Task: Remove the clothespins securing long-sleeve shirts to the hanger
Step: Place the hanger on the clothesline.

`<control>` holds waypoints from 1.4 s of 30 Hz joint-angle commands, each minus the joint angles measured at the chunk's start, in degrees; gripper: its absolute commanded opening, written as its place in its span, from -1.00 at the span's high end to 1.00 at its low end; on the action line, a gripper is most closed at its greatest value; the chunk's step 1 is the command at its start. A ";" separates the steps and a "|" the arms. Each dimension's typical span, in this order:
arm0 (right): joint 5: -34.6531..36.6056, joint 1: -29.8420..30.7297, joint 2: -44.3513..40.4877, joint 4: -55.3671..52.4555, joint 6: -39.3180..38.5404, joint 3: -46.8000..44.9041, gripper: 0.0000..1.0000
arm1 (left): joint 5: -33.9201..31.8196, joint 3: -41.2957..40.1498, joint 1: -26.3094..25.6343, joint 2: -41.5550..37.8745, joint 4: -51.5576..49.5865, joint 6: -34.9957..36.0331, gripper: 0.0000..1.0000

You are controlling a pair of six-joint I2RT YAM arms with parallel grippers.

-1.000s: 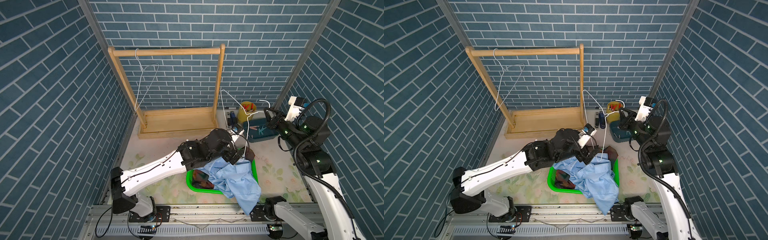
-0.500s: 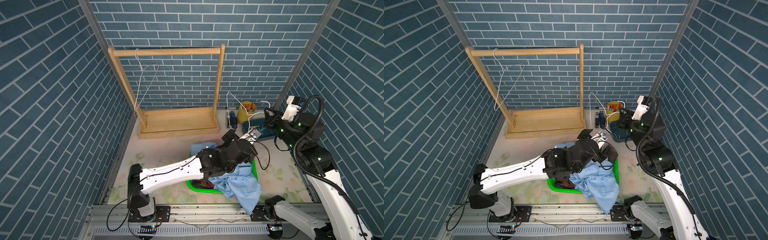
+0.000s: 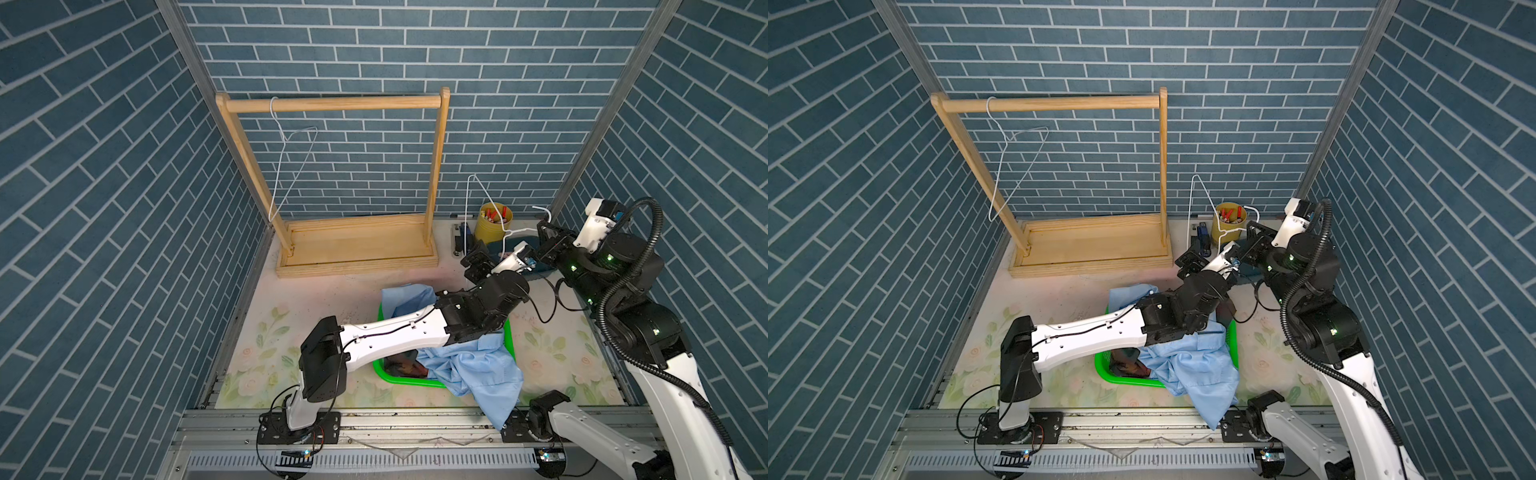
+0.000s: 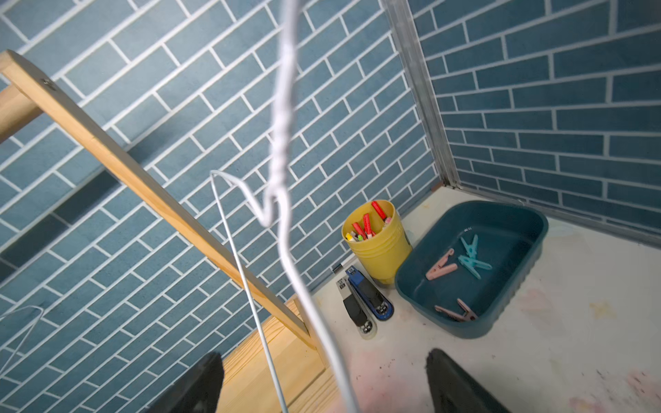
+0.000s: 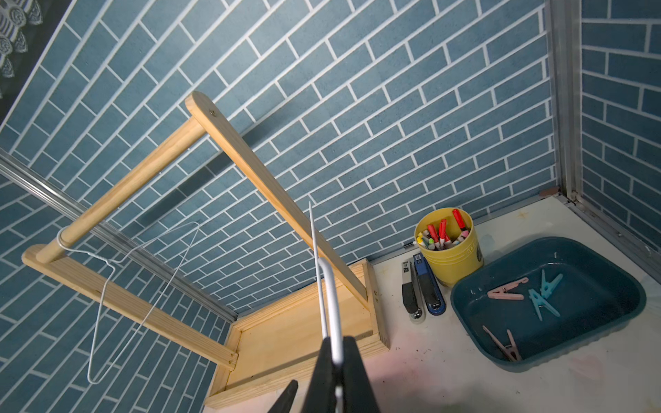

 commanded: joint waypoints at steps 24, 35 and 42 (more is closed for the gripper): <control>0.37 0.59 1.63 -6.60 2.27 1.32 1.00 | -3.14 1.51 2.09 -5.59 -6.54 -3.39 0.59; 1.75 0.56 0.38 -6.90 2.23 -0.11 1.00 | -1.22 -1.80 2.60 -9.32 -7.99 -8.24 0.86; 1.72 0.62 0.19 -6.29 2.23 -0.66 1.00 | 3.32 -8.67 4.94 -16.68 -10.41 -16.33 1.00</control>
